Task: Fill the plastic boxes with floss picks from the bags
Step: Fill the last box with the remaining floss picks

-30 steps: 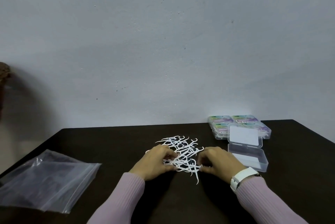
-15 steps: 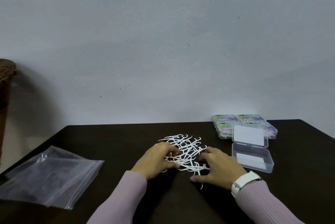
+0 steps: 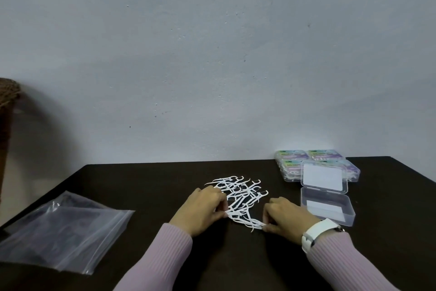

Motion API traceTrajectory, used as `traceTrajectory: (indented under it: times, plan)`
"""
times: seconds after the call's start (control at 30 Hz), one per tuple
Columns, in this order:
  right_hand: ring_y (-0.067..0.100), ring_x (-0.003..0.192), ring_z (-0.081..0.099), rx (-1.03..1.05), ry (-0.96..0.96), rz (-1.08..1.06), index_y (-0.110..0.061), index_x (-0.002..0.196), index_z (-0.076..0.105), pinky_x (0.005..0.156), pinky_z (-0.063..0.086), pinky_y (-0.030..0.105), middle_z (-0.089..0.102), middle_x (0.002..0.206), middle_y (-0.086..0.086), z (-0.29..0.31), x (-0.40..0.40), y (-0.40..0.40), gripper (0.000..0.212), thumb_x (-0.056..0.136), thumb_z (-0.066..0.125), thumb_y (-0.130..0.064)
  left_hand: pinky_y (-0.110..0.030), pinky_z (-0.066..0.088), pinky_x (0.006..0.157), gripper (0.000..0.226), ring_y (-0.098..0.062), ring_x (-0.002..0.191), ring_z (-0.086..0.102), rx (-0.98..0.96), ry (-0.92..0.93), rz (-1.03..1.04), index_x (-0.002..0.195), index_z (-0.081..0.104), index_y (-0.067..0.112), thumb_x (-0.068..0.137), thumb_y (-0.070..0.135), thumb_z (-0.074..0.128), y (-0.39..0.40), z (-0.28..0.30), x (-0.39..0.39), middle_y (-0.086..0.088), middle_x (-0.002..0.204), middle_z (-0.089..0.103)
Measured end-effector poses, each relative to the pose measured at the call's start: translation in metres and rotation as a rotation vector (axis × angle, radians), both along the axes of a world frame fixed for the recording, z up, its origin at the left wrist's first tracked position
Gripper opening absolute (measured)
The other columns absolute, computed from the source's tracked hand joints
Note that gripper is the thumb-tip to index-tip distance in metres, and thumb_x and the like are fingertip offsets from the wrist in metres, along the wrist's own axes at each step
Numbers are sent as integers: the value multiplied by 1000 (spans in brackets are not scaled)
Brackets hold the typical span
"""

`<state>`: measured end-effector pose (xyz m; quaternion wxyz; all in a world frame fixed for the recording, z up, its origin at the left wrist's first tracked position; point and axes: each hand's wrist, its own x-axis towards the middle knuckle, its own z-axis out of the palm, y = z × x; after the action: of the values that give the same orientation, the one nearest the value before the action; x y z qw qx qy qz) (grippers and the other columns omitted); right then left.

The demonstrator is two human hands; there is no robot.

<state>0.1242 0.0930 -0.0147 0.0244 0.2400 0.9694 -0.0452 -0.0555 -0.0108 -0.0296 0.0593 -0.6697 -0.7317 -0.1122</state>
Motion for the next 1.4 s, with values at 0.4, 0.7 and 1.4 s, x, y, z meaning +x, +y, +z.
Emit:
traceTrajectory:
  times: [0.4, 0.7, 1.4]
  plan:
    - [13, 57, 65, 442, 135, 23, -15, 63, 67, 48, 46, 24, 65, 64, 2, -2, -4, -4, 30, 46, 88, -26, -30, 15, 110, 22, -10, 114, 46, 132, 268, 33, 111, 52, 23, 101, 32, 35, 1, -5, 9, 7, 117, 55]
    - [20, 108, 54, 211, 317, -86, -18, 116, 47, 85, 44, 33, 50, 119, 0, 5, 22, 23, 25, 99, 33, -29, -27, 42, 91, 12, -11, 93, 54, 365, 120, 49, 100, 59, 20, 96, 27, 50, 3, -3, 14, 5, 100, 60]
    - [15, 106, 56, 105, 169, -411, -23, 110, 58, 97, 40, 32, 59, 117, -2, 18, 98, 81, 19, 94, 49, -27, -26, 50, 78, 13, -9, 83, 60, 623, -43, -156, 96, 63, 20, 86, 24, 55, 101, -25, 119, 5, 92, 65]
